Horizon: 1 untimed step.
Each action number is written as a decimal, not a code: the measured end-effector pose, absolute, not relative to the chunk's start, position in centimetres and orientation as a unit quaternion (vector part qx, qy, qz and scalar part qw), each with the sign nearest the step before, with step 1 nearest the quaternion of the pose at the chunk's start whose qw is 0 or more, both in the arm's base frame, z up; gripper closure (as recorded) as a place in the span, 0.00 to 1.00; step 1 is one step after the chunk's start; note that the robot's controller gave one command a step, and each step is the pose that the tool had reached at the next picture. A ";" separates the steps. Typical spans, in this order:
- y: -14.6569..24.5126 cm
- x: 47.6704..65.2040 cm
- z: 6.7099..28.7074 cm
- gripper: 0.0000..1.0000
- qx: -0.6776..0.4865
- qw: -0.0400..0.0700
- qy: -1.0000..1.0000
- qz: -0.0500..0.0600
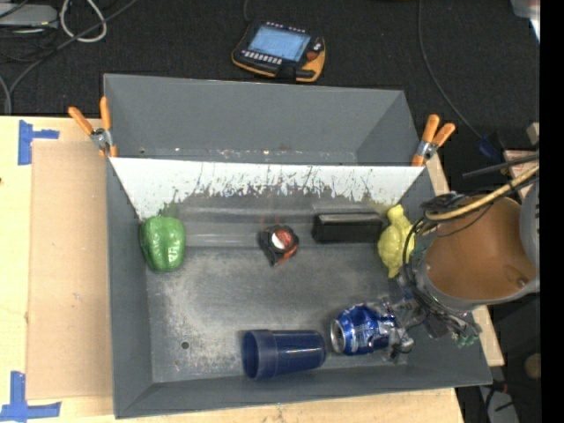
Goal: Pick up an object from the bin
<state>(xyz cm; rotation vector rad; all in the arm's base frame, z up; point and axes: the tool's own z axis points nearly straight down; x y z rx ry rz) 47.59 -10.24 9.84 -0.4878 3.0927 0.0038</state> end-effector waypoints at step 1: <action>-10.1 47.4 13.8 1.00 -0.155 0.002 0.988 0.003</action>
Offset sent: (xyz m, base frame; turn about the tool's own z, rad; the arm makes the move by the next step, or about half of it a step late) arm -0.0025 0.0011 0.0287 0.0015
